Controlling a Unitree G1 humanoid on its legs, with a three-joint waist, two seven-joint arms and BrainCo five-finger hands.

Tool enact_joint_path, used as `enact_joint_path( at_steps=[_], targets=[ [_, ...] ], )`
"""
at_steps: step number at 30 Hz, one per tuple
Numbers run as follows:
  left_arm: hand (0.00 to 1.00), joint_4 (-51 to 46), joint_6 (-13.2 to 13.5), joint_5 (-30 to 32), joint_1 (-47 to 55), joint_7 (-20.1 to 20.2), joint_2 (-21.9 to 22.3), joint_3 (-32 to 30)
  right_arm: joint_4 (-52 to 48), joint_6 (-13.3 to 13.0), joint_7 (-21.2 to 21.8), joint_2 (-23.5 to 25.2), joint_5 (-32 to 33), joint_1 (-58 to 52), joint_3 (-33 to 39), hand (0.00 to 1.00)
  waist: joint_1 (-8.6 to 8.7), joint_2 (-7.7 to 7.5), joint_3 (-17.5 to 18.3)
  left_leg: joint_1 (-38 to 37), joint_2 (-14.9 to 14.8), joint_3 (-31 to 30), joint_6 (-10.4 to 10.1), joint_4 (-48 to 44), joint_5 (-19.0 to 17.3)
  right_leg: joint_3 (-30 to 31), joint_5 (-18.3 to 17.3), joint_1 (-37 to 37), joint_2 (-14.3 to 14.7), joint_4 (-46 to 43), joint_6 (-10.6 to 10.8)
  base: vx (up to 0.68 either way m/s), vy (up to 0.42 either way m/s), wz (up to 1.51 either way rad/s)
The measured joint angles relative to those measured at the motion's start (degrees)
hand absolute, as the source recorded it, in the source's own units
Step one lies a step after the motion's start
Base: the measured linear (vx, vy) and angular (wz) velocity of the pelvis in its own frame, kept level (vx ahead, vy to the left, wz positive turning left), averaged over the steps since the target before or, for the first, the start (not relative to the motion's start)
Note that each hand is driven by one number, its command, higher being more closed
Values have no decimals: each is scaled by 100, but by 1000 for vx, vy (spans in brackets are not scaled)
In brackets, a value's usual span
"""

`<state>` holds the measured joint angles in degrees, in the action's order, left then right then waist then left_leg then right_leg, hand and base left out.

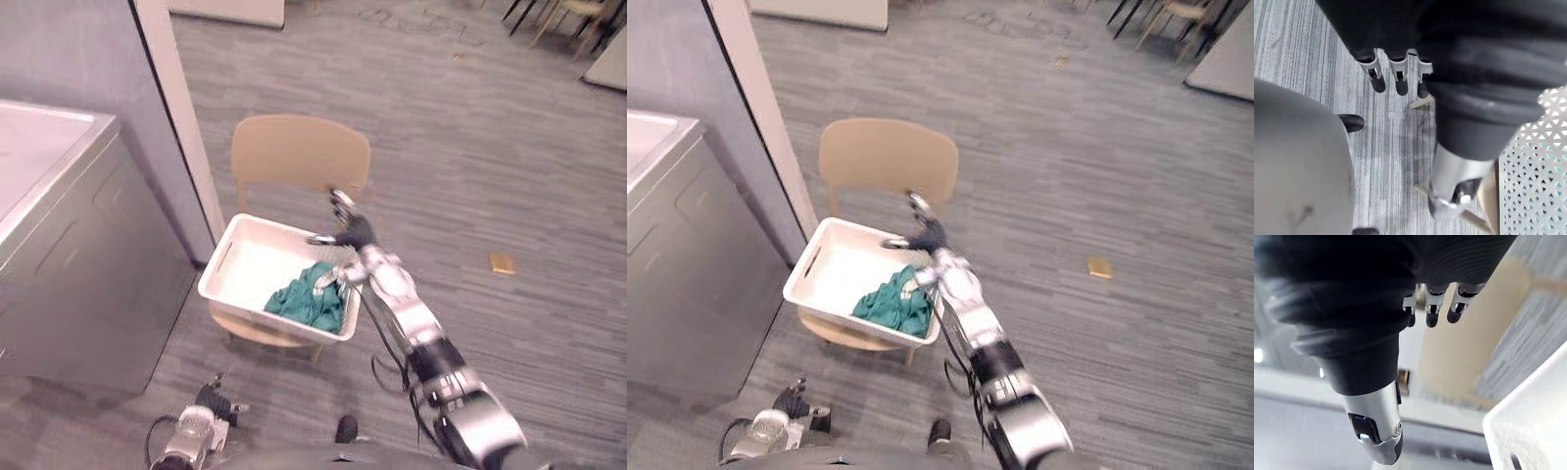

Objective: Pick up the laundry basket with both hands and put the clothes into the washing machine.

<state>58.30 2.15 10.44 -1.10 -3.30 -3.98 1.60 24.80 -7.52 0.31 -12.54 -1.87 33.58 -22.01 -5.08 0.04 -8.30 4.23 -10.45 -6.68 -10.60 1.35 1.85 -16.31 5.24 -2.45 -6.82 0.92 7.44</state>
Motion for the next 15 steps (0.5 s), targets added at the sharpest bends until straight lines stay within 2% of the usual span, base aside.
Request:
enact_joint_path(
  at_steps=[1,3,6,9,12,15],
  targets=[
    [0,-36,18,1,-33,-2,-2,15,192,-5,31,-29,-101,241,-216,0,-27,1,-80,54,-1,-12,-5,4,37,-4,23,-53,3,-6,-7,-102,-13,1],
    [0,-112,35,6,-258,-10,-38,84,852,5,109,-192,-456,1052,-974,0,-142,7,-472,176,2,-79,-20,2,146,-26,72,-221,1,-75,-34,-75,-12,7],
    [0,-154,40,-2,-501,-65,-89,89,1418,-12,236,-419,-1048,1518,-1376,0,-235,-4,-862,368,36,-158,-20,-29,233,-41,67,-444,-51,-264,-36,-89,-2,9],
    [0,-280,73,-14,-639,-335,-107,128,1974,42,226,-814,-1506,1748,-1387,0,-228,24,-1207,555,140,-318,13,-29,345,-168,50,-593,-167,-415,-20,-86,11,25],
    [0,-395,131,-33,-657,-474,-184,190,2281,44,226,-1254,-1907,1812,-1391,0,-260,18,-1304,785,189,-434,33,-14,441,-246,47,-794,-222,-501,-16,-98,10,20],
    [0,-492,168,-120,-668,-536,-239,192,2585,43,224,-1479,-2268,2005,-1400,0,-277,25,-1462,803,187,-464,32,-9,475,-268,44,-829,-229,-568,-21,-63,-5,6]
  ],
)
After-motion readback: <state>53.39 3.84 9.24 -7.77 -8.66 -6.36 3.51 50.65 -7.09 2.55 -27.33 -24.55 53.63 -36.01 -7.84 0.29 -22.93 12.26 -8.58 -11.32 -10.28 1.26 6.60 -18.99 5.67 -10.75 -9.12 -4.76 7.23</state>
